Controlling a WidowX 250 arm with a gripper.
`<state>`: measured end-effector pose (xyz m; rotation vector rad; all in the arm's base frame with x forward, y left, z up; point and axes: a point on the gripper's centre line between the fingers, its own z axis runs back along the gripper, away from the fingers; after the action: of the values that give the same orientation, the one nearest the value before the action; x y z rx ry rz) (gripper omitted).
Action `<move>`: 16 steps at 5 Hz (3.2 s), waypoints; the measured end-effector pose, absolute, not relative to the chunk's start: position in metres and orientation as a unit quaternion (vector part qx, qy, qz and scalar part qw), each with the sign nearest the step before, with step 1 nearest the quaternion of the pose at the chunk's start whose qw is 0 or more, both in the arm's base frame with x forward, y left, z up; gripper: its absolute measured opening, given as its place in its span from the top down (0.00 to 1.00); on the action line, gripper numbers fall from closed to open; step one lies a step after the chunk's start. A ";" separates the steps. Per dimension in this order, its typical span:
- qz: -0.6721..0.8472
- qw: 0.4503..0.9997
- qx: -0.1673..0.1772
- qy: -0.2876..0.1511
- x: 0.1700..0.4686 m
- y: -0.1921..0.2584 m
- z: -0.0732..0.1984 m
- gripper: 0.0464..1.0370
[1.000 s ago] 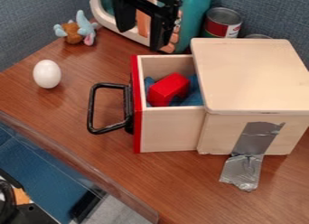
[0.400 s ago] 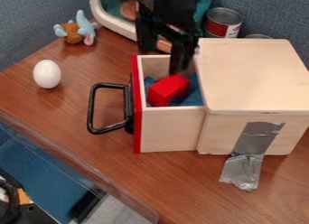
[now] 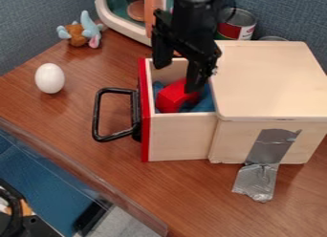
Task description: Pick the red object from the drawer and put it to the right of the white object
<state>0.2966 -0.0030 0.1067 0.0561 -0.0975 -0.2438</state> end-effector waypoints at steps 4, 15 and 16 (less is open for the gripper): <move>-0.111 0.993 0.028 -0.030 0.309 0.012 0.095 0.04; -0.129 0.989 -0.030 -0.070 0.293 0.019 0.080 0.96; -0.134 0.988 -0.029 -0.071 0.292 0.019 0.082 0.80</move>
<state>0.2921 0.0191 0.0822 -0.0588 -0.1433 -0.2698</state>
